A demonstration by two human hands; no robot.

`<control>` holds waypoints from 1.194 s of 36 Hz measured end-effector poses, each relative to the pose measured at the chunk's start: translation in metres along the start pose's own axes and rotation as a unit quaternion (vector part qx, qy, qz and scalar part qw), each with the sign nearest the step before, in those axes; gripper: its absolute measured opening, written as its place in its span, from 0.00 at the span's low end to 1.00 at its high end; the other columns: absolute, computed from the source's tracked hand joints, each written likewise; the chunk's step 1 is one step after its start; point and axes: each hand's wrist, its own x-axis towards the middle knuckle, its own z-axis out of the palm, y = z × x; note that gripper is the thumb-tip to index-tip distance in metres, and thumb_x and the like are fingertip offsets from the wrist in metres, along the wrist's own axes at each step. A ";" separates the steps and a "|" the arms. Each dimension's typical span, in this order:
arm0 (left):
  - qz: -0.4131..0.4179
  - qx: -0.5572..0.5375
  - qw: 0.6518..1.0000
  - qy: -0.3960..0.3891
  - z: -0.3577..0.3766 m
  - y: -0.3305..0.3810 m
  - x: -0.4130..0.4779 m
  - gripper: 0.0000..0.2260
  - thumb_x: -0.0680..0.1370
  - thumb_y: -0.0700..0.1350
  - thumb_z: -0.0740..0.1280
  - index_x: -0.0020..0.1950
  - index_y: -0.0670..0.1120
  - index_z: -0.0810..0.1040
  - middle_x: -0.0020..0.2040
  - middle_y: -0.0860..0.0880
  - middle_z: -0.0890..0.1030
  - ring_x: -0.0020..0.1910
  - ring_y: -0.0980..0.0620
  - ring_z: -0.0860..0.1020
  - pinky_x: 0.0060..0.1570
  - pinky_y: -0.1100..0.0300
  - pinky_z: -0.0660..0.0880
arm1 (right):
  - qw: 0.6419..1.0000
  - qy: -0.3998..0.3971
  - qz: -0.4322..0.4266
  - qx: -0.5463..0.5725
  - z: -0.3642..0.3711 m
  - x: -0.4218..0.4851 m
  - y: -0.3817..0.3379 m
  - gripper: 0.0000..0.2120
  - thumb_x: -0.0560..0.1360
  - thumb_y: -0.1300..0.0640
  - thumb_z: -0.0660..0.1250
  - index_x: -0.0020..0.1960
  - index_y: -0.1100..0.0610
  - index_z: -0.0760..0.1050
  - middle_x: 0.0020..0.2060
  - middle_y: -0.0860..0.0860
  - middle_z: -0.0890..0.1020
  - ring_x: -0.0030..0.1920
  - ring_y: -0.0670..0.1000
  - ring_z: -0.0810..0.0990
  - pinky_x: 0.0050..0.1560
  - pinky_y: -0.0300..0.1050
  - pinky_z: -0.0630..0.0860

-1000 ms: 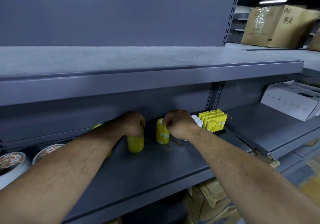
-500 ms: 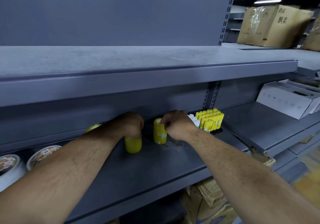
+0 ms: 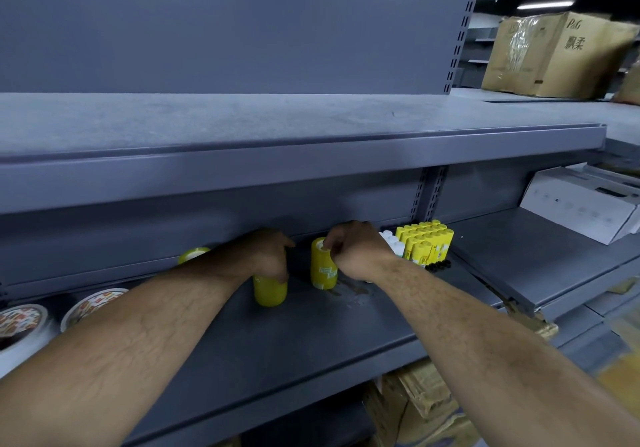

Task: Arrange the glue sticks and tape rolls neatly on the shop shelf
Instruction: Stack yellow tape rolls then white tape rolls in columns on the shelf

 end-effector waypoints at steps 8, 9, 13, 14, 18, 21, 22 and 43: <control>0.003 0.030 0.994 0.105 -0.021 -0.012 -0.036 0.34 0.78 0.61 0.59 0.81 0.55 0.50 0.82 0.52 0.50 0.80 0.49 0.51 0.76 0.53 0.48 | 0.998 0.010 -0.050 -0.044 0.008 0.013 -0.019 0.20 0.79 0.52 0.64 0.70 0.47 0.75 0.69 0.46 0.77 0.68 0.50 0.75 0.66 0.40 0.71; -0.013 0.038 0.994 0.105 -0.023 -0.016 -0.041 0.36 0.78 0.63 0.57 0.82 0.54 0.47 0.82 0.53 0.48 0.80 0.50 0.48 0.77 0.50 0.45 | 0.996 0.007 -0.066 -0.055 0.012 0.016 -0.024 0.21 0.80 0.50 0.63 0.72 0.47 0.73 0.71 0.46 0.75 0.70 0.51 0.73 0.68 0.41 0.70; -0.059 0.047 0.988 0.132 -0.026 -0.041 -0.070 0.35 0.81 0.60 0.55 0.82 0.49 0.45 0.82 0.50 0.47 0.80 0.51 0.46 0.78 0.50 0.42 | 0.988 -0.014 -0.127 -0.091 0.033 0.029 -0.052 0.25 0.83 0.45 0.56 0.79 0.49 0.63 0.78 0.48 0.64 0.78 0.51 0.60 0.76 0.47 0.61; -0.071 0.045 0.987 0.137 -0.026 -0.047 -0.080 0.34 0.80 0.59 0.54 0.82 0.49 0.45 0.82 0.50 0.48 0.80 0.51 0.47 0.78 0.51 0.42 | 0.985 -0.011 -0.141 -0.095 0.039 0.030 -0.061 0.25 0.83 0.45 0.55 0.79 0.50 0.63 0.78 0.48 0.63 0.78 0.51 0.59 0.76 0.49 0.60; -0.129 0.035 0.980 0.146 -0.022 -0.082 -0.126 0.32 0.81 0.56 0.52 0.82 0.49 0.45 0.82 0.51 0.47 0.80 0.53 0.45 0.78 0.52 0.41 | 0.979 0.006 -0.193 -0.072 0.066 0.032 -0.104 0.25 0.84 0.47 0.56 0.79 0.53 0.63 0.79 0.50 0.62 0.79 0.49 0.57 0.77 0.45 0.58; -0.176 0.025 0.973 0.150 -0.020 -0.110 -0.168 0.31 0.82 0.55 0.53 0.82 0.50 0.44 0.82 0.52 0.46 0.80 0.54 0.44 0.78 0.52 0.41 | 0.977 0.005 -0.212 -0.012 0.084 0.026 -0.143 0.25 0.83 0.48 0.57 0.79 0.51 0.63 0.79 0.49 0.61 0.79 0.49 0.56 0.78 0.43 0.54; -0.190 0.023 0.970 0.150 -0.018 -0.120 -0.182 0.31 0.82 0.55 0.53 0.82 0.50 0.44 0.82 0.53 0.46 0.80 0.55 0.43 0.78 0.52 0.40 | 0.974 0.007 -0.227 -0.001 0.090 0.022 -0.157 0.24 0.83 0.48 0.58 0.78 0.52 0.64 0.79 0.50 0.62 0.79 0.50 0.57 0.78 0.42 0.54; -0.362 -0.018 0.914 0.184 0.038 -0.359 -0.481 0.30 0.81 0.55 0.50 0.82 0.49 0.47 0.82 0.52 0.47 0.80 0.55 0.44 0.78 0.52 0.42 | 0.922 -0.110 -0.368 -0.054 0.245 -0.109 -0.453 0.22 0.82 0.48 0.61 0.74 0.54 0.71 0.74 0.51 0.70 0.75 0.53 0.65 0.72 0.46 0.63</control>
